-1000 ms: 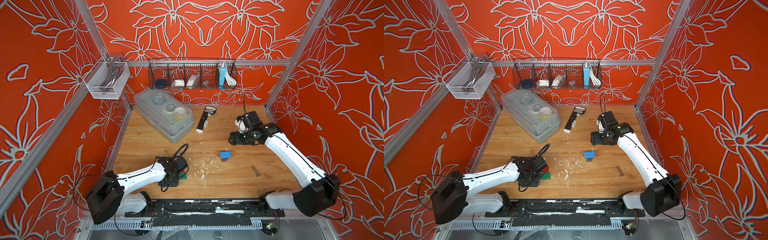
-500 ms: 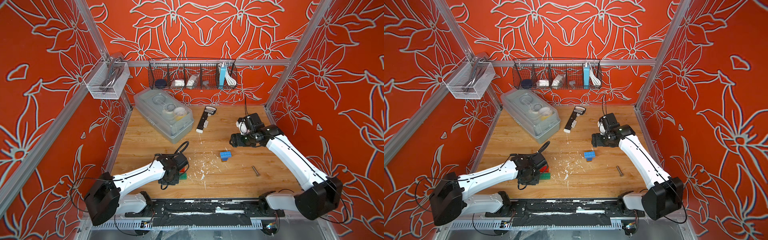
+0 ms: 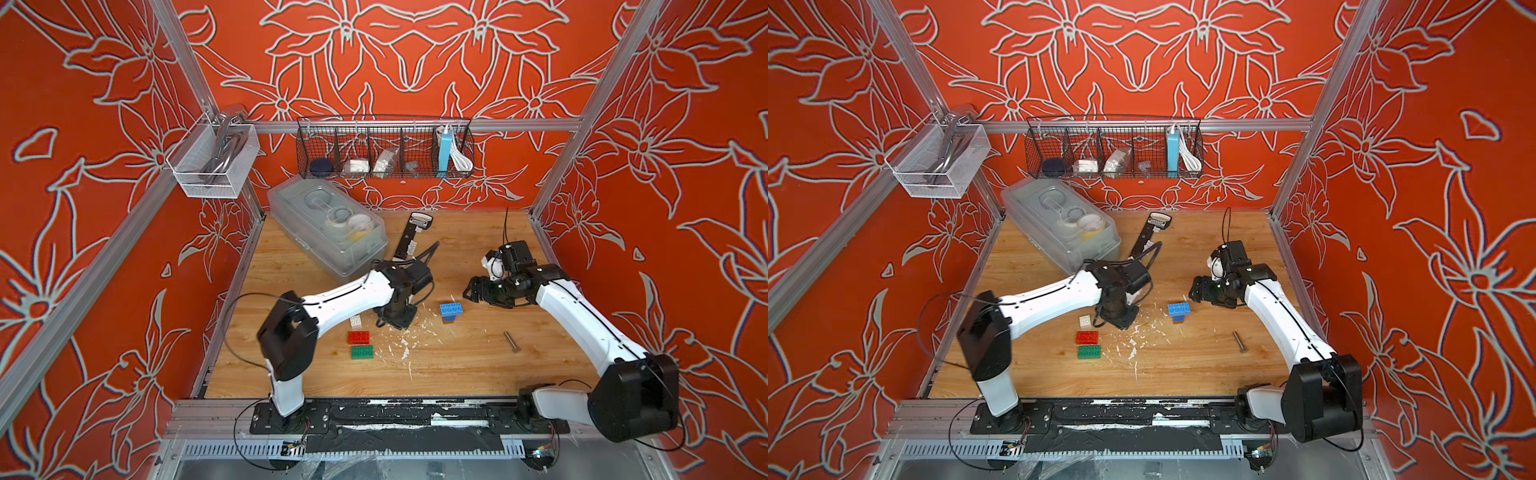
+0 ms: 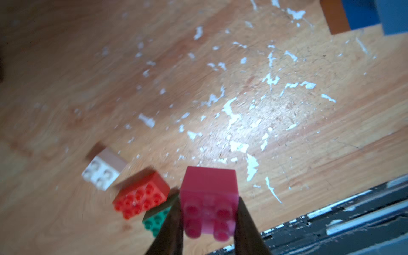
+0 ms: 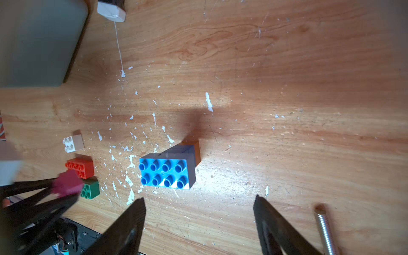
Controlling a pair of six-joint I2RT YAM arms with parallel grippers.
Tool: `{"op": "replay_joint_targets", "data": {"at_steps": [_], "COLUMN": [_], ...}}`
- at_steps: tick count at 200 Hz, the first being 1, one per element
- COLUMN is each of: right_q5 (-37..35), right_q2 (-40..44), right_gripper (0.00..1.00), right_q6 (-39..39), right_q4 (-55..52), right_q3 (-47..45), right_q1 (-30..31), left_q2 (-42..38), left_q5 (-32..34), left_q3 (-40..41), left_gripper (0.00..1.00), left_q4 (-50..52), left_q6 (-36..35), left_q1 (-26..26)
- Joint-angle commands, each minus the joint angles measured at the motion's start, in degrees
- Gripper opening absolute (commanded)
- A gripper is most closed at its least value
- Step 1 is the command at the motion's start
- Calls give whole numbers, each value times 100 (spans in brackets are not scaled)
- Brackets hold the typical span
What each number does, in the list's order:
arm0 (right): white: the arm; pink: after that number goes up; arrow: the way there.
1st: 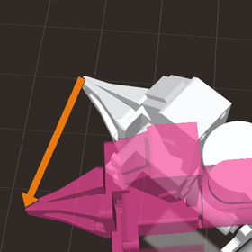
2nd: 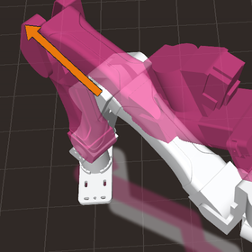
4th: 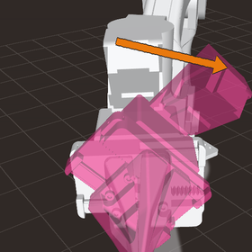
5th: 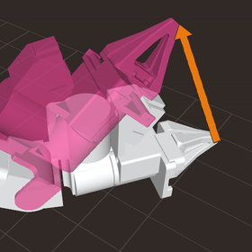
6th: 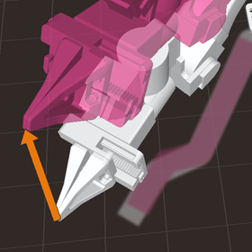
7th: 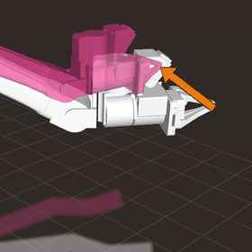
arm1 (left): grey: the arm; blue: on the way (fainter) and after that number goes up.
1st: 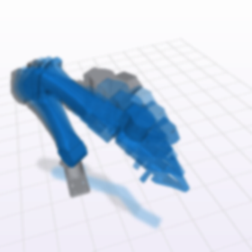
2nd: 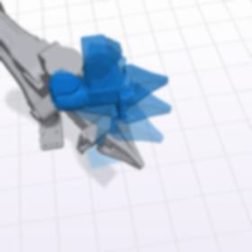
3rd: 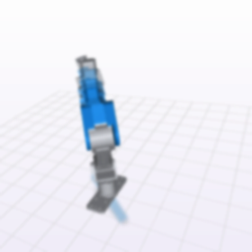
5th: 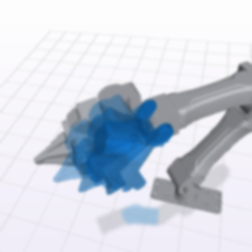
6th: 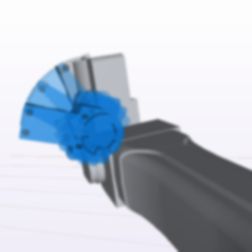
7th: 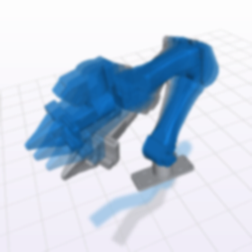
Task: Assemble a spoon with lego
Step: Place the lego brick at the center of the board.
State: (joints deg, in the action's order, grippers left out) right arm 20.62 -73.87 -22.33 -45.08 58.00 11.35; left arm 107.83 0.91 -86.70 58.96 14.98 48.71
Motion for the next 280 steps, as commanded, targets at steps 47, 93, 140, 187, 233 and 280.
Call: {"op": "replay_joint_targets", "data": {"at_steps": [47, 93, 140, 187, 233, 280], "right_q5": [205, 232, 236, 249, 236, 249], "right_q2": [196, 205, 182, 148, 160, 160], "right_gripper": [80, 81, 80, 80, 80, 80], "right_q6": [35, 106, 133, 141, 167, 183], "right_q4": [171, 143, 165, 166, 165, 158], "right_q3": [-219, -189, -209, -223, -218, -227], "right_q1": [-319, -393, -418, -428, -424, -424], "left_q2": [971, 866, 231, -46, 157, 200], "left_q5": [-348, -145, -36, 88, 23, 50], "left_q3": [-317, -18, 818, 1110, 960, 884], "left_gripper": [41, 47, 44, 45, 44, 47], "left_q4": [-626, -1001, -1831, -2036, -1945, -1958], "left_q6": [-962, -795, -702, -654, -767, -877], "left_q1": [201, 209, 244, 253, 262, 260]}}
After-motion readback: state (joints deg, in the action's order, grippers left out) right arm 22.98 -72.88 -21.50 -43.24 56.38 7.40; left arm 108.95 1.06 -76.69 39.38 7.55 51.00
